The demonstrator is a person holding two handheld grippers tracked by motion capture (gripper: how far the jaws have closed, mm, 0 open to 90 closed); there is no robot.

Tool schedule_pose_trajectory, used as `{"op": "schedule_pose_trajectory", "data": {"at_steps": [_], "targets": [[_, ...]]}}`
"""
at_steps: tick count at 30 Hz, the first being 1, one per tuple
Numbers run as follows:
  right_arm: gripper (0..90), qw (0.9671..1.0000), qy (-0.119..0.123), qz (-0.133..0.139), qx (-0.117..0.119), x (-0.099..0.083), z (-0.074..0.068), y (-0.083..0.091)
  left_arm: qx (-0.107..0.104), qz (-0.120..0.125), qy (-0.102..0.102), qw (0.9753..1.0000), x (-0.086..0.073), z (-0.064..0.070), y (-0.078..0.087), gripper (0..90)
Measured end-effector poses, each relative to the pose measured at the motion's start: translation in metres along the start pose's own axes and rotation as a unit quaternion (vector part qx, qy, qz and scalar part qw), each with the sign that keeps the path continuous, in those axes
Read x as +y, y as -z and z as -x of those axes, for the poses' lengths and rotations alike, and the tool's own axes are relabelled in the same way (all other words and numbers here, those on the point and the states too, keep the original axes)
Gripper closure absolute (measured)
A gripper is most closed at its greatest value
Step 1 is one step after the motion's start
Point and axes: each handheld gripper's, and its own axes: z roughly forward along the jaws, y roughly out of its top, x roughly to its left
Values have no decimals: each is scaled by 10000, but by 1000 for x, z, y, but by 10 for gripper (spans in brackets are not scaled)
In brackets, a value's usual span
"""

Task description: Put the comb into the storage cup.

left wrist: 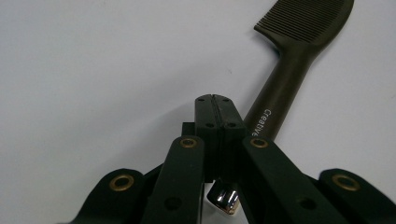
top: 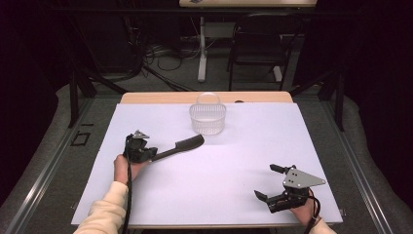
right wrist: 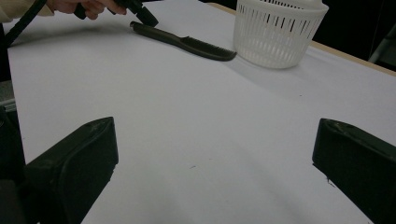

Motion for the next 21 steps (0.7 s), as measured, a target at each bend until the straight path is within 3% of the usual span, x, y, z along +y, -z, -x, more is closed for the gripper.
{"op": "schedule_pose_trajectory", "data": {"at_steps": [21], "targets": [[0, 10000, -2, -34, 24, 0, 0, -1, -179, -306, -153, 9993, -3, 7, 5, 895]]}}
